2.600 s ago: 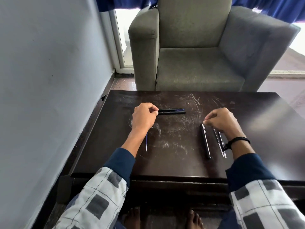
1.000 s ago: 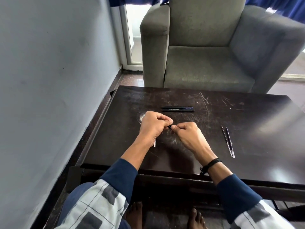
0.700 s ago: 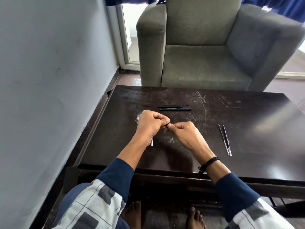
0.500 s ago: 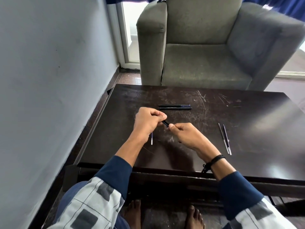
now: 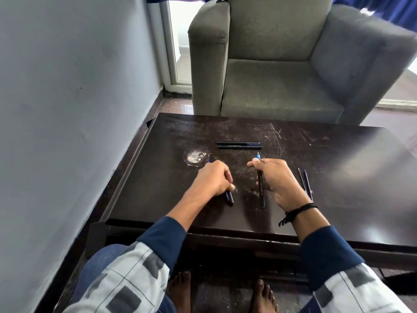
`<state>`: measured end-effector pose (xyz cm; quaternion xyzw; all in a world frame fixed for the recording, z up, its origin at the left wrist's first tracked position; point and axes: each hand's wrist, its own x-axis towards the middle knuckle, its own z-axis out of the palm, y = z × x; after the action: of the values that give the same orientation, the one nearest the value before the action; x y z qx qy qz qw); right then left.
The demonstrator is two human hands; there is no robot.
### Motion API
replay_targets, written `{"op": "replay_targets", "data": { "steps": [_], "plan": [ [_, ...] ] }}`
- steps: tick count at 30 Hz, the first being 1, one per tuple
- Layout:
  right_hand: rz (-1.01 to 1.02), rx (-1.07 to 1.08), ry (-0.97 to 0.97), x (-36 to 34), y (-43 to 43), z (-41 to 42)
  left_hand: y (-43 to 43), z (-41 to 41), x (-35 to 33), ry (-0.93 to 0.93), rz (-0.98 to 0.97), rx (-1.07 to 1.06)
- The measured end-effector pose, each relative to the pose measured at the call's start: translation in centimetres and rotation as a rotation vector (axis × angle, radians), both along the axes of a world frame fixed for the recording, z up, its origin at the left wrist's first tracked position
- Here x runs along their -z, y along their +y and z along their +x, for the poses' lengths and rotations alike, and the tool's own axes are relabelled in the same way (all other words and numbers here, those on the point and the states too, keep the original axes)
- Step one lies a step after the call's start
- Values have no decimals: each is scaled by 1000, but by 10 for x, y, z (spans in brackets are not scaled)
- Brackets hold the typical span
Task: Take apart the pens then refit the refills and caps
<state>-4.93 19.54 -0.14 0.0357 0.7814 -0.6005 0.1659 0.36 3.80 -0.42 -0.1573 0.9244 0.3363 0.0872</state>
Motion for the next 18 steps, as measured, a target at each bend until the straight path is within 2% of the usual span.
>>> {"op": "replay_targets", "data": {
  "steps": [8, 12, 18],
  "plan": [
    [-43, 44, -3, 3, 0, -5, -2, 1, 5, 41, -54, -5],
    [-60, 66, -13, 4, -1, -6, -4, -1, 3, 87, -13, -36],
    [-205, 155, -25, -2, 0, -7, -4, -3, -1, 119, 306, 45]
  ]
}}
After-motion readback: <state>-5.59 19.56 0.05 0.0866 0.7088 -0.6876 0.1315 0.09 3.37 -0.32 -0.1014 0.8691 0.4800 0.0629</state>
